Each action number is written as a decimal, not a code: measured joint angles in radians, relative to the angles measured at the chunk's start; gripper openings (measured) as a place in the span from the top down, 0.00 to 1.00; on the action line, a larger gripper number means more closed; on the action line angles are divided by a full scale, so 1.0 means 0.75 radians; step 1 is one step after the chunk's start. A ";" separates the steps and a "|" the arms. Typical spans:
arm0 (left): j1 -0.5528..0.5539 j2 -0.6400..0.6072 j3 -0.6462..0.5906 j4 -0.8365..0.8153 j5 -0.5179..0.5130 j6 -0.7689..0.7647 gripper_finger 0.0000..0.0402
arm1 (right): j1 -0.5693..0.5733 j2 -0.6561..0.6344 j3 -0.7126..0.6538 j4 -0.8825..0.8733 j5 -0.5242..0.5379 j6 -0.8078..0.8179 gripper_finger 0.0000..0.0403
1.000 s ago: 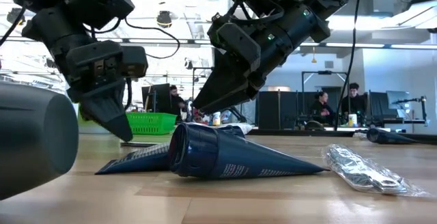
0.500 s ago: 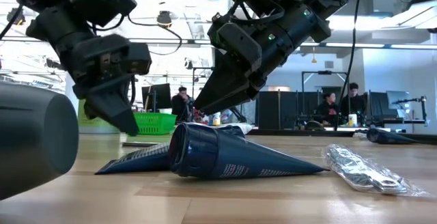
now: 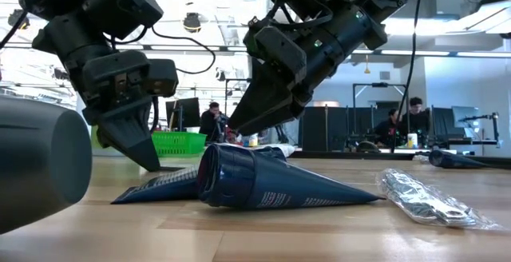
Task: Pick & Place Travel size toiletries
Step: Put the black comb into the top green bin
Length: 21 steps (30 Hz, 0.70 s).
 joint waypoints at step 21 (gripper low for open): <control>-0.001 -0.075 -0.006 0.062 -0.050 0.012 1.00 | -0.002 0.045 0.012 -0.019 -0.034 0.168 0.42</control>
